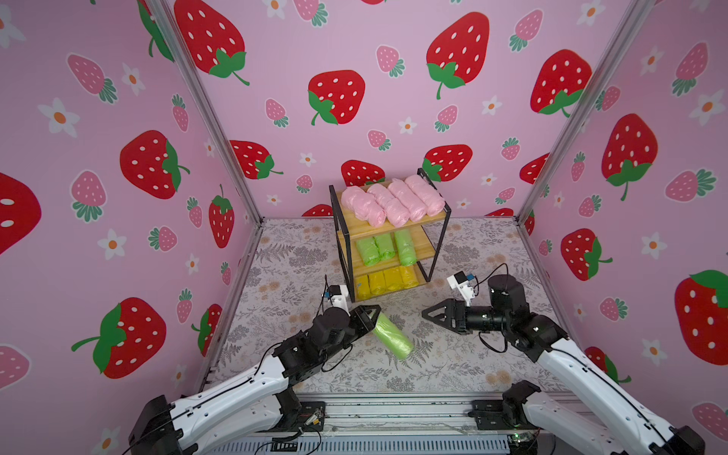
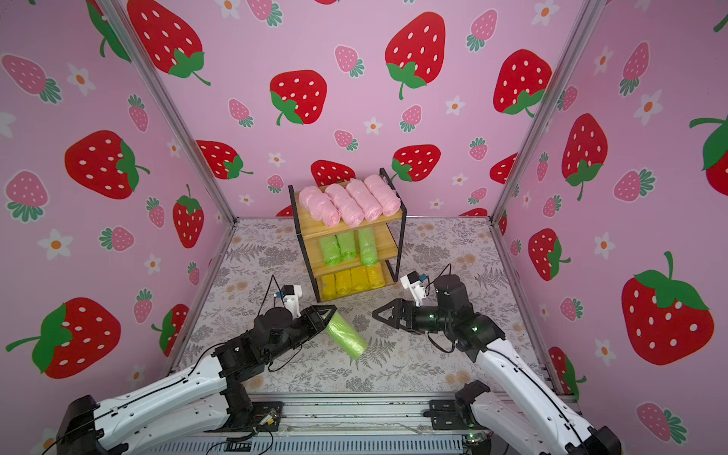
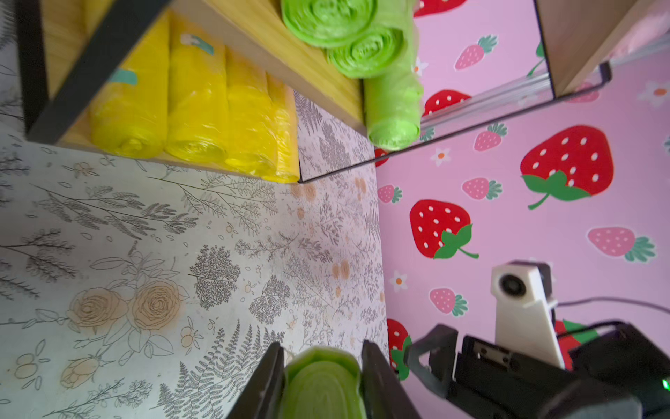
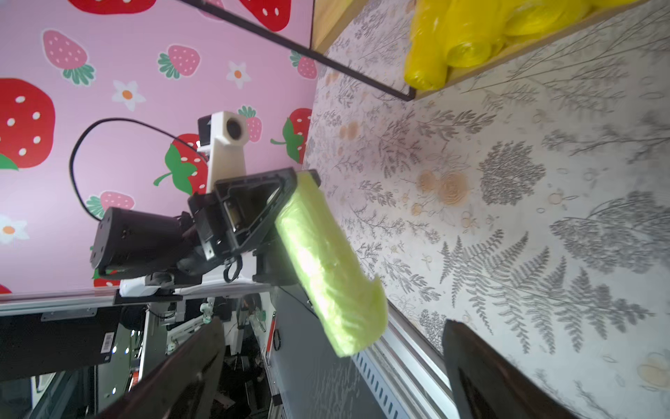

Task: Sort the rolls of trash bags by color and place them on the shelf
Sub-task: Pick up the roll of trash bags from the center of the board.

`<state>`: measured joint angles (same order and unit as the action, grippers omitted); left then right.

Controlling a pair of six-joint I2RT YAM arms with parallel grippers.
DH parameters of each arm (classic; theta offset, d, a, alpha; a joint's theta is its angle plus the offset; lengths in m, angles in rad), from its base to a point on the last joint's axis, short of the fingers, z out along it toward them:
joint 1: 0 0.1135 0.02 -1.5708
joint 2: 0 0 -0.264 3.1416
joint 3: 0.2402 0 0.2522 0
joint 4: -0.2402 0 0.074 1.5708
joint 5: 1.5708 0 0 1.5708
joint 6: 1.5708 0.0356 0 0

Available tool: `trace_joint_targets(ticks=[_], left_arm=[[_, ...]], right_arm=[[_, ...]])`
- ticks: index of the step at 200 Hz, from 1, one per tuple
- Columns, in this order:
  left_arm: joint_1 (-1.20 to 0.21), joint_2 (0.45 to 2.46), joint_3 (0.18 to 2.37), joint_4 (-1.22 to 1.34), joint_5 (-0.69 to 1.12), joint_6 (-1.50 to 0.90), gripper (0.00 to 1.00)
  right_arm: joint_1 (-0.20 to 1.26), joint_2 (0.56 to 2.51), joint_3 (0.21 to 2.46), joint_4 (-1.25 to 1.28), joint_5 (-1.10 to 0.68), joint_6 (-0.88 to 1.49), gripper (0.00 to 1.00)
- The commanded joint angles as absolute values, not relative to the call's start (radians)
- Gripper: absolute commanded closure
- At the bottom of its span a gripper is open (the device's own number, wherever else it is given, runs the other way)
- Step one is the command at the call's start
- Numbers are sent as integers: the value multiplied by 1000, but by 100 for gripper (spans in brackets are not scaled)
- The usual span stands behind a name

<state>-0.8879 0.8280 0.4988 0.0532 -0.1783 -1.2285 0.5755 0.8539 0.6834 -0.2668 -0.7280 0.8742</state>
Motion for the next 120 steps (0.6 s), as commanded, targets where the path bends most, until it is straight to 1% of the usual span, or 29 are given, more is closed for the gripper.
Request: trace_joint_targets(ticks=[1, 16, 41, 59, 103, 120], left_arm=[[-885, 777, 480, 77, -288, -1322, 100], [-884, 747, 473, 79, -301, -1342, 100], [-885, 702, 473, 63, -315, -1355, 100], [-885, 678, 464, 67, -320, -1369, 100], [-884, 652, 453, 87, -327, -1383, 100], [-884, 650, 453, 86, -328, -1382, 100]], right_arm=[[650, 875, 642, -100, -608, 1010, 1], [692, 905, 633, -71, -571, 1012, 1], [745, 978, 614, 47, -566, 1056, 1], [790, 1027, 632, 65, -548, 1060, 1], [850, 1130, 644, 253, -577, 1159, 0], [877, 1152, 663, 273, -573, 1169, 1]])
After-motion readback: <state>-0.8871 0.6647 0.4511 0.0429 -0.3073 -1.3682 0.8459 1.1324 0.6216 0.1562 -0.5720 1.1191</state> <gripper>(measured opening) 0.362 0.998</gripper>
